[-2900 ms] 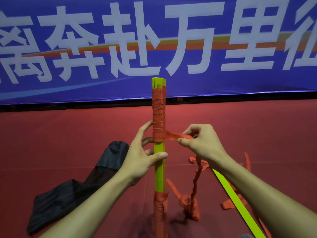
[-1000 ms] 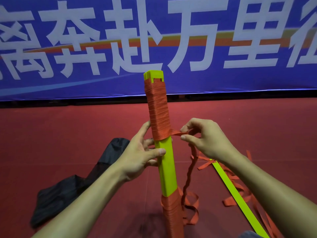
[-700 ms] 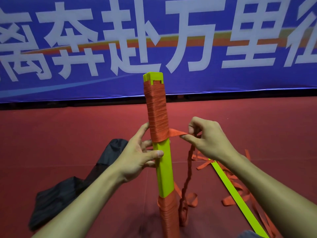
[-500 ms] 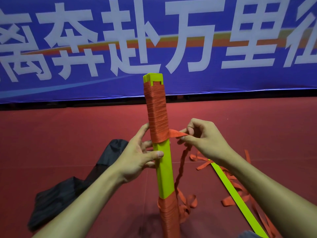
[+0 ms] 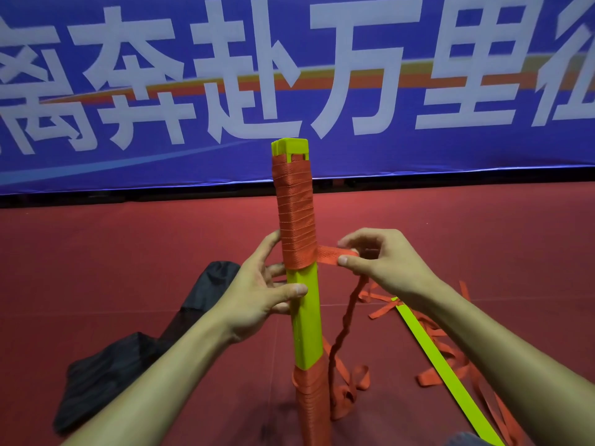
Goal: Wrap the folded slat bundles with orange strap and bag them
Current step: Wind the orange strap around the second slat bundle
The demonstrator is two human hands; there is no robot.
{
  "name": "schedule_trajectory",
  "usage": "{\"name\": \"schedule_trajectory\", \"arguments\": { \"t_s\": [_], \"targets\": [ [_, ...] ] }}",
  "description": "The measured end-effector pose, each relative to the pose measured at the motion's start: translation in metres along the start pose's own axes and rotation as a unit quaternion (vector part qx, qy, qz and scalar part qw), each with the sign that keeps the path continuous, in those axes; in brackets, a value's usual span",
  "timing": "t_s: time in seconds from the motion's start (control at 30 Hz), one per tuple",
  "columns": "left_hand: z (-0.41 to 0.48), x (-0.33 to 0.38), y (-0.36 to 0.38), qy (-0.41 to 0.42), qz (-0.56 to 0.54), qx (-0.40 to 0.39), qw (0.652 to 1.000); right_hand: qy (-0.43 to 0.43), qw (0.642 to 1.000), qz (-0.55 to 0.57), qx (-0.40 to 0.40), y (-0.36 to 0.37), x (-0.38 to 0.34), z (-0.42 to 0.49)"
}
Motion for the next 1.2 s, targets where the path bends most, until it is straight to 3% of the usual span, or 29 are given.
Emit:
{"name": "schedule_trajectory", "arguments": {
  "t_s": [0.23, 0.57, 0.93, 1.2],
  "targets": [
    [0.001, 0.001, 0.0, 0.0, 0.025, 0.031, 0.999, -0.007, 0.996, -0.089, 0.017, -0.005, 0.0, 0.004],
    [-0.001, 0.015, 0.001, 0.029, 0.054, 0.102, 0.993, -0.125, 0.984, -0.121, 0.042, 0.005, -0.034, 0.001],
    [-0.009, 0.036, 0.005, 0.104, 0.155, 0.169, 0.968, -0.122, 0.988, -0.048, 0.085, 0.014, -0.042, -0.004],
    [-0.007, 0.035, 0.013, 0.098, 0.177, 0.178, 0.963, -0.142, 0.968, -0.132, 0.159, 0.015, -0.051, -0.009]
  ]
}}
Point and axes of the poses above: each hand's wrist, its own z-axis towards the middle knuckle, its own y-axis out of the palm, x = y × z, the point moved 9 cm from there along z, towards the middle knuckle, and after that the axes turned 7 degrees about -y, right-handed, at the moved point
